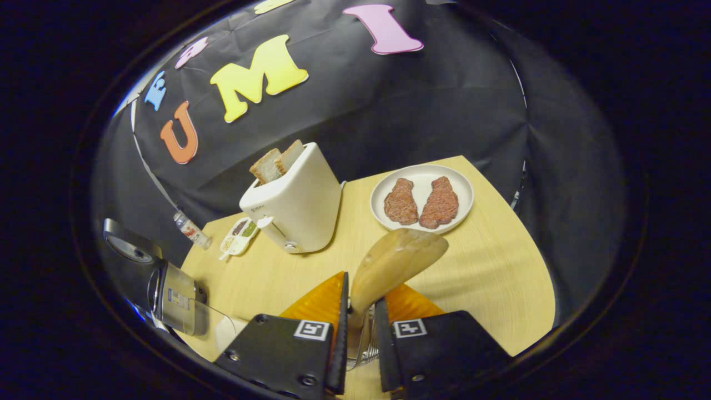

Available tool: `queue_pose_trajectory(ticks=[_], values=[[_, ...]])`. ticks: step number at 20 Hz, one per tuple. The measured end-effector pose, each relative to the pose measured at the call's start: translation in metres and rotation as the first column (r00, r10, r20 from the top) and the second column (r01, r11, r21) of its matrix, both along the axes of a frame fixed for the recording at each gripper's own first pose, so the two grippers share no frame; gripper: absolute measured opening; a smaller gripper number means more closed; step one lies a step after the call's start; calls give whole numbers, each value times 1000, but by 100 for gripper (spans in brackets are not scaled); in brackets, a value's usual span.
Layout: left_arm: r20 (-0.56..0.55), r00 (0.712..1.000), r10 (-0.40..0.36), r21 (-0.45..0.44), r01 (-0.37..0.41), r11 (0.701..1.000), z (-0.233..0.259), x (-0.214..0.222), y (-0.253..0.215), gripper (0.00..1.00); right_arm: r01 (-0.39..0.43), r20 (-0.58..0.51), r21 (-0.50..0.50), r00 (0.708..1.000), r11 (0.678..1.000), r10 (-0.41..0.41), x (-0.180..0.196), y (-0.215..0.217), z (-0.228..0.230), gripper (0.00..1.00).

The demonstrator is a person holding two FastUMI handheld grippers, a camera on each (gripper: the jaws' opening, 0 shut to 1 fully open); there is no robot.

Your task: Close the left gripper, press the button to open the rice cooker; take a wooden spoon from the chopstick holder with the right hand, scoop a spoonful of rice and pour it into the rice cooker, then put the wooden spoon back into the chopstick holder.

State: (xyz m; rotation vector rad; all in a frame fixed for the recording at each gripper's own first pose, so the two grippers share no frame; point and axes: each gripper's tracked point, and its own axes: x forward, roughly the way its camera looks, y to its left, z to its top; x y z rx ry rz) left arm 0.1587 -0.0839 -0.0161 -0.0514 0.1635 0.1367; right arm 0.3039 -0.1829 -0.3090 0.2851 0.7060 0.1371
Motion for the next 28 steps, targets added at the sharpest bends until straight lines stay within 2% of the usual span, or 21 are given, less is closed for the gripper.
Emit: queue_pose_trajectory(ticks=[3,6,12,15,16,17,19,24,28], values=[[0,1000,-8,-4,8,1000,1,-3,0,94,-11,-9,25,1000,1000,11,-7,7,5,22],[18,1000,-23,-9,23,1000,7,-8,5,95,12,17,28,1000,1000,-12,-14,5,22,15],[61,996,-60,-29,62,998,18,-31,29,94,55,157,-71,987,996,-43,-29,12,94,12],[81,994,-80,-35,83,996,22,-47,46,94,57,222,-92,974,994,-35,-48,40,138,12],[89,992,-88,-33,91,995,25,-51,52,89,49,242,-93,970,994,-25,-56,54,151,12],[98,990,-97,-31,101,994,27,-57,58,94,36,257,-92,966,995,-11,-63,72,160,12],[112,988,-110,-30,114,993,29,-65,72,94,6,273,-84,962,996,17,-78,108,172,12],[101,988,-120,-32,124,992,24,-83,109,94,-42,253,-110,965,993,69,-103,175,149,12],[80,991,-107,-19,109,994,18,-97,139,95,-5,218,-218,974,976,54,-109,188,102,11]])
